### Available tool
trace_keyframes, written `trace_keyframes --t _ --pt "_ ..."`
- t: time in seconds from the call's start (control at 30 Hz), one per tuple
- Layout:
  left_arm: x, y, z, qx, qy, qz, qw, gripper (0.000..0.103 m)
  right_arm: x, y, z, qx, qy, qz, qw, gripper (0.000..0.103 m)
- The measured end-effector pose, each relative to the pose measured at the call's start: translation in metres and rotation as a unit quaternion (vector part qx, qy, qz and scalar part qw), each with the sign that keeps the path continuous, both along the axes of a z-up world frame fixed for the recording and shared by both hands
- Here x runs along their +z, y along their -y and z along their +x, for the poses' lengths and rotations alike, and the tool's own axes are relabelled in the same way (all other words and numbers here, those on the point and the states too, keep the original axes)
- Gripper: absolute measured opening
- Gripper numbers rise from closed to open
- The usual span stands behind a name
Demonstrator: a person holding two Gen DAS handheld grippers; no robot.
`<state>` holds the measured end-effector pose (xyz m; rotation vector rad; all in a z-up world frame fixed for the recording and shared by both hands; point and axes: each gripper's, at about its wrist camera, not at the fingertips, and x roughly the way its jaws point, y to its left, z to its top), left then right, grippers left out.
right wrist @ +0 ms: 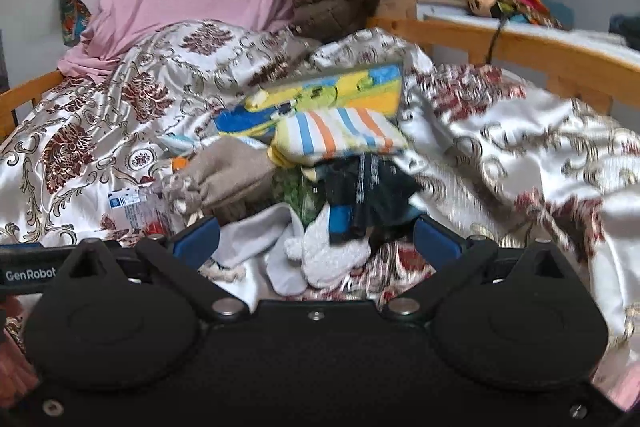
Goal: Organize soft objects
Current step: 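Lower the left gripper onto the beige drawstring bag and close it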
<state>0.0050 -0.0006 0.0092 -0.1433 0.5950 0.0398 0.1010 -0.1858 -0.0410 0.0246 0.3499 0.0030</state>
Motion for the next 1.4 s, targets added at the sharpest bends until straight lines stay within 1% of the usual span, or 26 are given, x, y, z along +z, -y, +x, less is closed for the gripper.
trace_keyframes --t 0.1,0.27,0.37,0.47,0.57,0.7,0.8,0.87,0.9,0.97,1.07,1.1,1.23,1.27,1.3,1.33,1.4 --pt "0.002 -0.002 0.007 -0.015 0.009 0.001 0.9999 0.102 0.007 -0.004 0.005 0.012 0.005 -0.040 0.999 0.102" --pt "0.013 -0.001 0.023 -0.058 0.031 0.023 0.9976 0.102 0.015 -0.008 0.013 0.052 0.006 -0.083 0.995 0.102" --pt "0.019 0.000 0.035 -0.085 0.036 0.017 0.9956 0.102 0.018 -0.011 0.018 0.081 0.009 -0.117 0.990 0.102" --pt "0.021 0.001 0.050 -0.118 0.027 0.005 0.9926 0.102 0.018 -0.012 0.028 0.108 -0.008 -0.112 0.988 0.102" --pt "0.022 0.001 0.063 -0.141 0.027 0.004 0.9897 0.102 0.016 -0.019 0.039 0.124 -0.031 -0.108 0.986 0.102" --pt "0.021 -0.003 0.084 -0.163 0.023 -0.005 0.9863 0.101 0.012 -0.024 0.046 0.143 -0.036 -0.108 0.983 0.102" --pt "0.015 -0.006 0.098 -0.176 0.011 -0.022 0.9840 0.096 0.007 -0.032 0.054 0.151 -0.040 -0.115 0.981 0.102" --pt "0.011 -0.006 0.105 -0.186 -0.001 -0.032 0.9821 0.093 0.004 -0.035 0.062 0.153 -0.046 -0.120 0.980 0.095" --pt "0.009 -0.005 0.107 -0.190 -0.005 -0.035 0.9812 0.092 0.002 -0.038 0.065 0.153 -0.048 -0.124 0.979 0.093" --pt "0.005 -0.004 0.110 -0.202 -0.009 -0.043 0.9785 0.084 -0.001 -0.042 0.076 0.153 -0.053 -0.130 0.978 0.086" --pt "0.001 0.000 0.115 -0.216 -0.018 -0.048 0.9751 0.078 -0.005 -0.045 0.082 0.153 -0.061 -0.130 0.978 0.079" --pt "0.000 0.001 0.116 -0.219 -0.021 -0.050 0.9741 0.077 -0.007 -0.045 0.083 0.154 -0.060 -0.132 0.977 0.080" --pt "-0.005 0.003 0.121 -0.226 -0.036 -0.061 0.9715 0.066 -0.009 -0.051 0.082 0.157 -0.053 -0.148 0.975 0.079" --pt "-0.006 0.003 0.122 -0.227 -0.038 -0.064 0.9711 0.061 -0.010 -0.054 0.082 0.159 -0.053 -0.154 0.974 0.076" --pt "-0.006 0.003 0.122 -0.228 -0.039 -0.066 0.9707 0.060 -0.011 -0.057 0.083 0.161 -0.054 -0.163 0.972 0.073" --pt "-0.006 0.003 0.122 -0.228 -0.039 -0.067 0.9705 0.058 -0.012 -0.059 0.082 0.165 -0.055 -0.174 0.969 0.067" --pt "-0.006 0.004 0.123 -0.228 -0.040 -0.069 0.9705 0.057 -0.016 -0.066 0.081 0.170 -0.059 -0.189 0.965 0.067"
